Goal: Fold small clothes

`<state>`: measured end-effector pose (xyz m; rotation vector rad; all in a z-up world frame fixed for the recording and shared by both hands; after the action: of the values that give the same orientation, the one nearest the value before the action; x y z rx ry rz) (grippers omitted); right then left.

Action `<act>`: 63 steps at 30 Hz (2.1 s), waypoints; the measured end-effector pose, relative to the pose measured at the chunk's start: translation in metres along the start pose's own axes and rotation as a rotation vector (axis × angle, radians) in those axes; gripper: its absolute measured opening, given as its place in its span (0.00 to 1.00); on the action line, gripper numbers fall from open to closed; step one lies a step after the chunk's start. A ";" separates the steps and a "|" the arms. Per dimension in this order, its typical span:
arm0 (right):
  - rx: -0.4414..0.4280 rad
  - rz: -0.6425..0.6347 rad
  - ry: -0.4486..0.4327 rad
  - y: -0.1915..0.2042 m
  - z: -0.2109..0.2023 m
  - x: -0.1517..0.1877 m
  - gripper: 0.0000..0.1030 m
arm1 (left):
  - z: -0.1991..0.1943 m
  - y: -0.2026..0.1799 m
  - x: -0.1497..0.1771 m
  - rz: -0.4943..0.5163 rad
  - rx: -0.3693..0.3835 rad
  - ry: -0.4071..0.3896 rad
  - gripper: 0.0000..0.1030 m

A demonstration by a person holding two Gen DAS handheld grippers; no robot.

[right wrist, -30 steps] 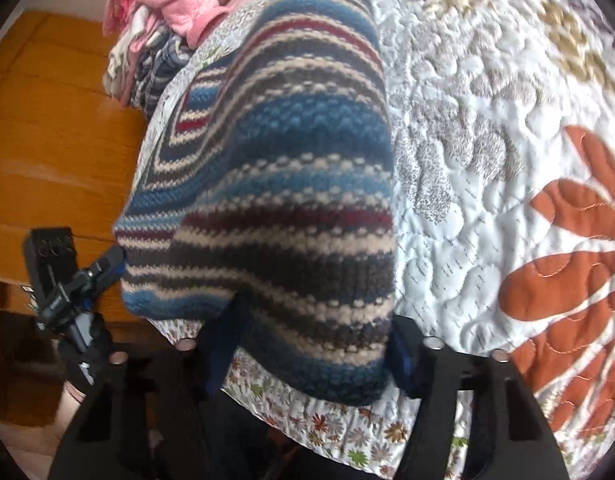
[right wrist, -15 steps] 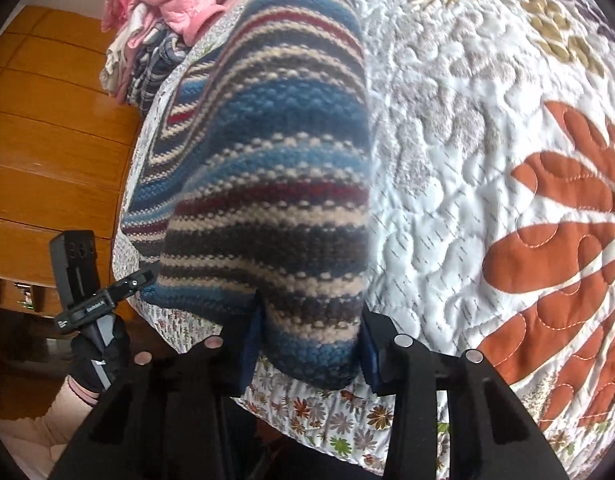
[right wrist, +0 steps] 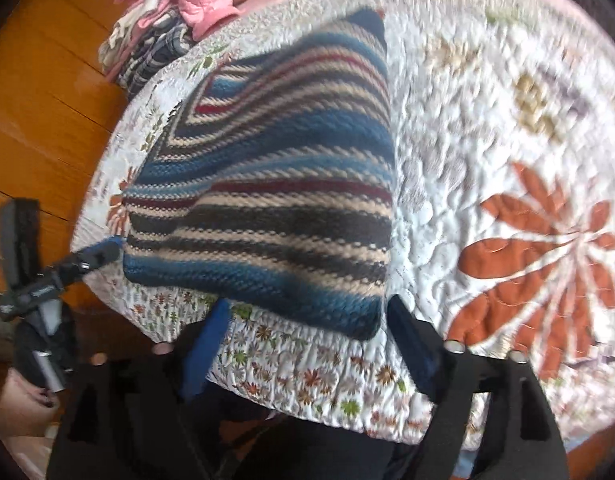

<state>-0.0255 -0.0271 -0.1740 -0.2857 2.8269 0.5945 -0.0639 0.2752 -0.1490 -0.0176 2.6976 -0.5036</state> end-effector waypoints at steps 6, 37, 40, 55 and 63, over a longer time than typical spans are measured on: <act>0.128 -0.035 -0.097 0.028 -0.039 0.007 0.93 | -0.035 -0.017 -0.001 -0.004 -0.080 -0.066 0.76; 0.364 -0.036 -0.290 0.063 -0.136 0.001 0.96 | -0.099 -0.079 0.006 0.043 -0.256 -0.189 0.87; 0.360 -0.033 -0.285 0.065 -0.136 0.003 0.96 | -0.099 -0.080 0.006 0.040 -0.263 -0.185 0.87; 0.358 -0.002 -0.235 0.053 -0.119 0.004 0.96 | -0.081 -0.078 0.009 0.029 -0.288 -0.165 0.87; 0.354 0.011 -0.183 0.043 -0.093 0.004 0.96 | -0.066 -0.075 0.011 0.015 -0.300 -0.138 0.87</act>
<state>-0.0569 -0.0274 -0.0761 -0.1417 2.6907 0.1078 -0.1033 0.2273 -0.0704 -0.1099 2.6095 -0.0856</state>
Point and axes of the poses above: each gripper's, at about its wrist camera, not at the fingertips, and z roughly the way its jaws point, y to its left, x to its underside, the point moved 6 cm from there along z, roughly the way its jaws point
